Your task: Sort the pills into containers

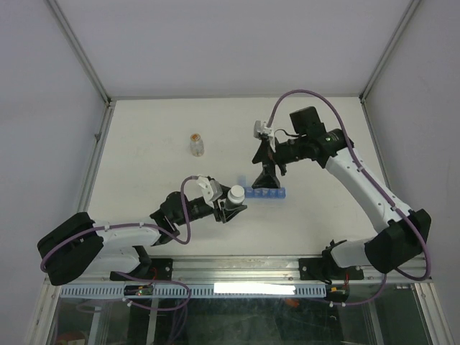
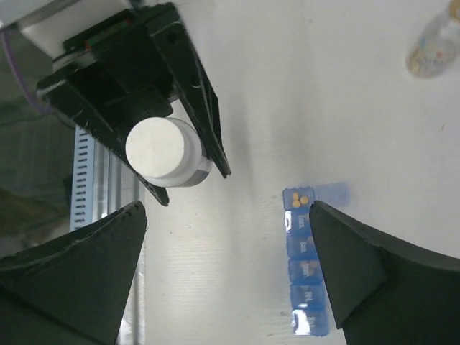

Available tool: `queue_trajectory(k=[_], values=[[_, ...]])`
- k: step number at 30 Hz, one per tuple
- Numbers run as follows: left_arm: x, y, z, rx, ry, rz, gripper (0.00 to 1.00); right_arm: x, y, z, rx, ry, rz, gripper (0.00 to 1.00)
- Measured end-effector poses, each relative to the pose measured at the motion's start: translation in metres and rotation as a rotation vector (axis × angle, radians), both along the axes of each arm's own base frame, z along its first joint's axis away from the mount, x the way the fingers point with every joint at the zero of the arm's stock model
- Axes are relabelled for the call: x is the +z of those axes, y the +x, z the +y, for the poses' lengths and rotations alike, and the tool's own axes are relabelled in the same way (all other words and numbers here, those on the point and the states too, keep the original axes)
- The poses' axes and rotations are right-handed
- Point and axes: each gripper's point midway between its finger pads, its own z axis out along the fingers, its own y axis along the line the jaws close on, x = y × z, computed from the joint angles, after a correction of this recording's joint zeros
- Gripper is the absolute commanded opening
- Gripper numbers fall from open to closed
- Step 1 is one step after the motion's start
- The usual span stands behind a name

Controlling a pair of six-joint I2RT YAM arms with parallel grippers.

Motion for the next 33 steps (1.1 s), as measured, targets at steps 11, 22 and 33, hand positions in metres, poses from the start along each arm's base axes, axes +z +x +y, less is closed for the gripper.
queue_trajectory(k=[11, 22, 33], values=[[0.033, -0.061, -0.023, -0.438, -0.045, 0.034, 0.0, 0.014, -0.068, 0.0, 0.499, 0.121, -0.318, 0.85], [0.026, -0.075, -0.033, -0.576, -0.015, 0.101, 0.0, 0.011, -0.095, 0.013, 0.61, 0.128, -0.323, 0.69], [0.028, -0.076, -0.033, -0.59, -0.016, 0.106, 0.0, 0.01, -0.101, 0.014, 0.618, 0.123, -0.303, 0.55]])
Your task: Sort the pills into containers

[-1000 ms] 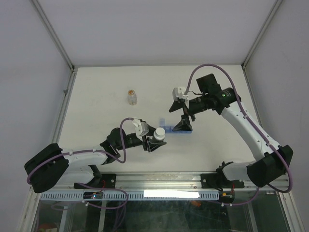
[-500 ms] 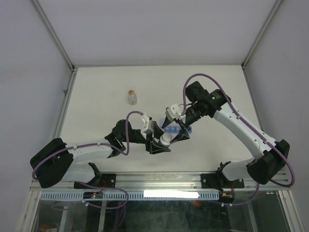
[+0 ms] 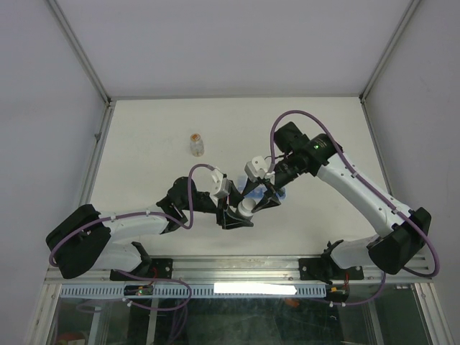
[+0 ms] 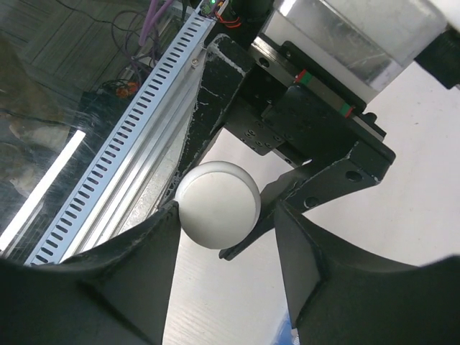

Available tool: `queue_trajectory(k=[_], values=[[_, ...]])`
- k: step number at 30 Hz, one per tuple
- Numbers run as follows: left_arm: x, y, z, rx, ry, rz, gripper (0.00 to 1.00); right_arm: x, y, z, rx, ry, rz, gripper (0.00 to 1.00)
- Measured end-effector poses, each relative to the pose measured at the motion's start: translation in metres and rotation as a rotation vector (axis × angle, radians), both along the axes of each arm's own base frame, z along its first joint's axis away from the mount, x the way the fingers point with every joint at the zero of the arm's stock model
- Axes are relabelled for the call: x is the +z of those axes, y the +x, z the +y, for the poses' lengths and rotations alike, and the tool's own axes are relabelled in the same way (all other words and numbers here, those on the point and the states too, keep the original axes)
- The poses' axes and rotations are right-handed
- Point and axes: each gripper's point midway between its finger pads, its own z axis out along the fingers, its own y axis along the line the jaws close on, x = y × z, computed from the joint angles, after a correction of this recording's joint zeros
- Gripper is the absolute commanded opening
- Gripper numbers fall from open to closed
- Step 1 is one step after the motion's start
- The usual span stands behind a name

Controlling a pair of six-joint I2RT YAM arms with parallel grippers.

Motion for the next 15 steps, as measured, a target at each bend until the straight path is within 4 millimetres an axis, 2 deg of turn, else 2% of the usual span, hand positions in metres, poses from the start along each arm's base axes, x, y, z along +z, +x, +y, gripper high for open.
queue_trajectory(k=[15], values=[[-0.0012, 0.0035, 0.0006, 0.014, 0.005, 0.004, 0.0, -0.0029, -0.0039, -0.0005, -0.006, -0.018, 0.03, 0.28]])
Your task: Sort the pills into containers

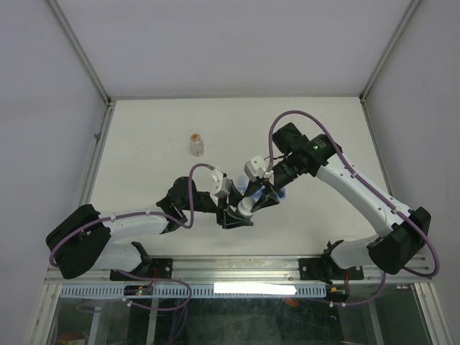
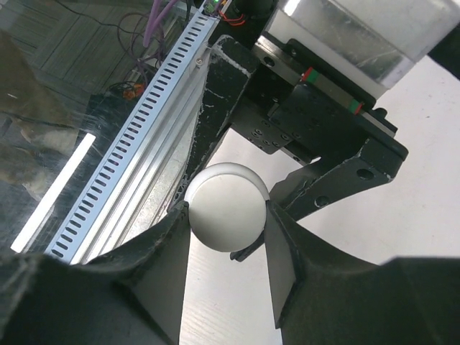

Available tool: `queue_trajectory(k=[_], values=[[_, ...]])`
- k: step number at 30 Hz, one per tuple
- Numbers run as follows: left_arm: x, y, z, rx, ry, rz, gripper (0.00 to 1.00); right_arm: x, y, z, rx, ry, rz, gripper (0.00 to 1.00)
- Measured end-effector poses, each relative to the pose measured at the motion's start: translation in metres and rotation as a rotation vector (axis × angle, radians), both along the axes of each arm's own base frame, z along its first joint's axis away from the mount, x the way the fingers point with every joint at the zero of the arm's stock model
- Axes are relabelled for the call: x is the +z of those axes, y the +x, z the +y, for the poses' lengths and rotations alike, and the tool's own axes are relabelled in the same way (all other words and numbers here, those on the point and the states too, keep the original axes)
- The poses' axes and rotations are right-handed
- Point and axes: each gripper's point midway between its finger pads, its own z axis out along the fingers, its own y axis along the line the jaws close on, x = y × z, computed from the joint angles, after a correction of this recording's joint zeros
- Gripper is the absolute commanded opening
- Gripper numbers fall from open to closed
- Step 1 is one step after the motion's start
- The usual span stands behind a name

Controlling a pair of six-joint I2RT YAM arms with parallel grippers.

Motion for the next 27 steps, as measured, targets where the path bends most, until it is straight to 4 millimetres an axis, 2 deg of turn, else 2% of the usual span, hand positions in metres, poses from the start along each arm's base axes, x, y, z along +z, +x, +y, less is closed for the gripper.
queue_trajectory(k=[6, 13, 17, 20, 21, 23, 24, 27], values=[[-0.002, 0.011, 0.002, 0.086, 0.003, 0.008, 0.0, -0.002, 0.006, 0.003, -0.066, -0.022, 0.035, 0.12], [-0.005, 0.042, 0.009, 0.298, -0.009, 0.005, 0.01, -0.005, 0.031, 0.014, -0.215, -0.052, 0.056, 0.07], [-0.006, 0.047, 0.011, 0.332, -0.011, -0.003, 0.18, -0.006, 0.036, 0.016, -0.248, -0.054, 0.066, 0.04], [-0.005, 0.049, 0.012, 0.342, -0.017, -0.006, 0.47, -0.006, 0.038, 0.017, -0.263, -0.057, 0.071, 0.04], [-0.005, 0.049, 0.012, 0.346, -0.02, -0.007, 0.62, -0.006, 0.039, 0.018, -0.268, -0.057, 0.074, 0.04], [-0.005, 0.049, 0.015, 0.357, -0.026, -0.009, 0.79, -0.006, 0.04, 0.018, -0.278, -0.061, 0.082, 0.03], [-0.003, 0.051, 0.017, 0.373, -0.035, -0.014, 0.86, -0.007, 0.041, 0.017, -0.29, -0.07, 0.094, 0.03], [0.005, 0.058, 0.025, 0.427, -0.073, -0.023, 0.98, -0.01, 0.049, 0.011, -0.333, -0.092, 0.126, 0.03]])
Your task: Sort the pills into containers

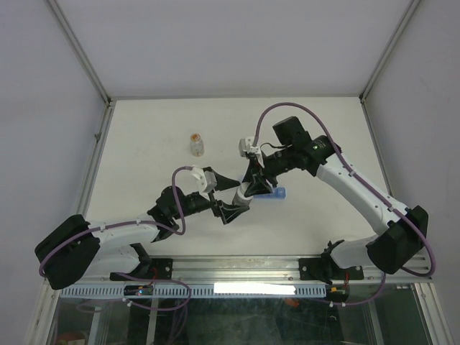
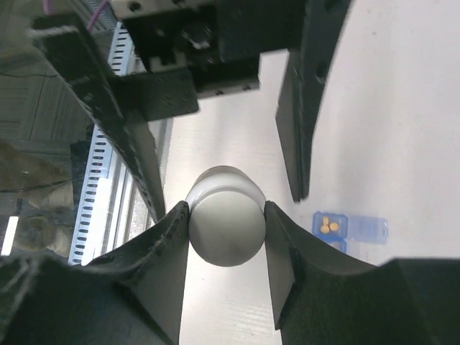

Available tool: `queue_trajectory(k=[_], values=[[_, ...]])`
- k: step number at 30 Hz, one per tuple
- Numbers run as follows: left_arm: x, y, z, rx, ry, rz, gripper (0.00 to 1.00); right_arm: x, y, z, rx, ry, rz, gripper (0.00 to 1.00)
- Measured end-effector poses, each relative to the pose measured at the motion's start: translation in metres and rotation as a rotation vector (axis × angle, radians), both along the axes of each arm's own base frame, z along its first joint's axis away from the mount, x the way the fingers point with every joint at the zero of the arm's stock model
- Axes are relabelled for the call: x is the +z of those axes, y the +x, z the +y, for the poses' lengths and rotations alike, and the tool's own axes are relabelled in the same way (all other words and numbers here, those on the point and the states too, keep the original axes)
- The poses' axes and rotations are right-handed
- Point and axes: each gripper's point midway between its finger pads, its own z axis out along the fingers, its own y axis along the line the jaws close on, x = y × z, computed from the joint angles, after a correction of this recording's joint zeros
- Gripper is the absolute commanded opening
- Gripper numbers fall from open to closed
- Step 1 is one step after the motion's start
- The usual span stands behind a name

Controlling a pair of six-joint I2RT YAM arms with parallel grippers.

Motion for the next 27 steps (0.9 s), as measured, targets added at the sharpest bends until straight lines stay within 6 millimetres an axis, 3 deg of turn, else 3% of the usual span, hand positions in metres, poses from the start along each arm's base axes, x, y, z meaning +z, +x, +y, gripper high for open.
queue_trajectory(k=[8, 12, 17, 21, 27], values=[[0.003, 0.012, 0.017, 0.08, -0.013, -0.013, 0.99, -0.003, 0.033, -0.016, -0.146, -0.013, 0.038, 0.0], [-0.003, 0.02, 0.028, 0.126, -0.001, -0.003, 0.99, -0.003, 0.062, -0.025, -0.255, -0.012, 0.025, 0.0], [-0.014, 0.03, 0.04, 0.188, 0.021, 0.032, 0.99, -0.021, 0.126, -0.058, -0.503, -0.032, 0.014, 0.0], [-0.021, 0.045, 0.052, 0.281, 0.026, 0.096, 0.99, -0.044, 0.184, -0.101, -0.751, -0.076, -0.006, 0.0], [-0.047, 0.065, 0.073, 0.422, 0.074, 0.226, 0.99, -0.07, 0.252, -0.164, -1.057, -0.14, -0.064, 0.0]])
